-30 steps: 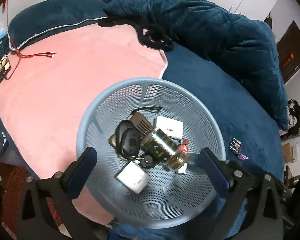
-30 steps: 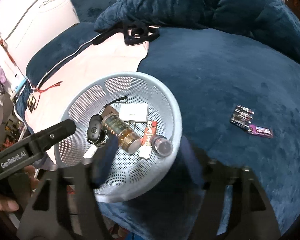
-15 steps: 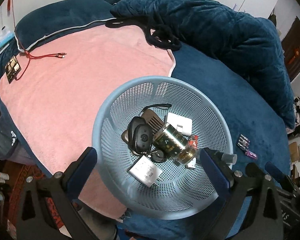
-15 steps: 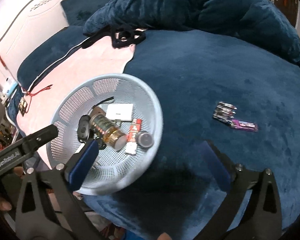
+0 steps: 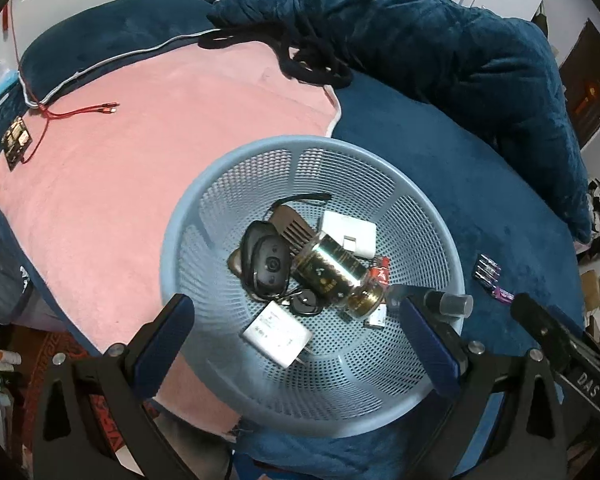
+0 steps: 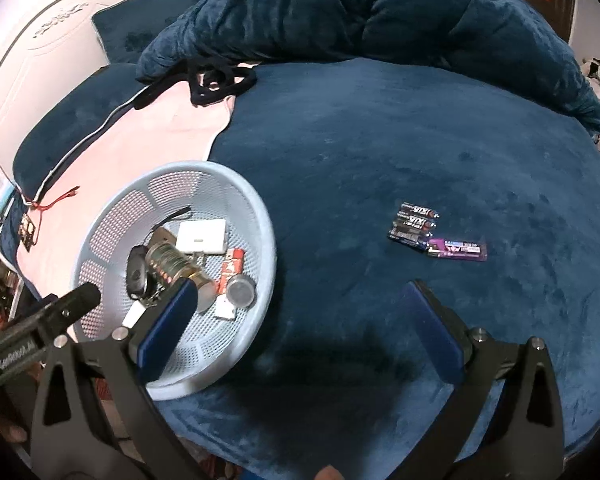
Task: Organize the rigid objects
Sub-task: 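Withdraw both open tools from the basket toward the batteries and purple lighter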
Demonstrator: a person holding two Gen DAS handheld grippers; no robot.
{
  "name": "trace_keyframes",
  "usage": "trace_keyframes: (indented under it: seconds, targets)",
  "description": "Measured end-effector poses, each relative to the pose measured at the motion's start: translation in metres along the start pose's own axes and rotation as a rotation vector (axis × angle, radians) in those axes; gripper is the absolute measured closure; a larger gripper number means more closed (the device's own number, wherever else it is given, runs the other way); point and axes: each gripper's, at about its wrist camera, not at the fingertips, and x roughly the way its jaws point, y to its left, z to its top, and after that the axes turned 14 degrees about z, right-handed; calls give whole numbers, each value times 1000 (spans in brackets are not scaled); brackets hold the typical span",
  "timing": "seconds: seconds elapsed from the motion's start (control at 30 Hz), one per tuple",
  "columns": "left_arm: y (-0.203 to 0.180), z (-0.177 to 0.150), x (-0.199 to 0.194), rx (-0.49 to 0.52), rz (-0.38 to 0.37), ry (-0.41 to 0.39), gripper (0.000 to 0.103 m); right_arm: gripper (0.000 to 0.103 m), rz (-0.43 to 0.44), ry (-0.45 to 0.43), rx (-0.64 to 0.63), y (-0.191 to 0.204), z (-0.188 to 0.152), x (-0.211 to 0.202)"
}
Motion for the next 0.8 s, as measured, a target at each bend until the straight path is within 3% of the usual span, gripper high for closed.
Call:
trace_keyframes:
  seconds: [0.33, 0.6, 0.8]
  targets:
    - [9, 4, 12, -16, 22, 7, 0, 0, -42, 57, 28, -13, 7, 31]
    - [13, 1, 10, -27, 20, 7, 0, 0, 4, 152, -46, 9, -25, 40]
    - [12, -4, 0, -26, 8, -4, 0, 0, 3, 79, -29, 6, -22, 20]
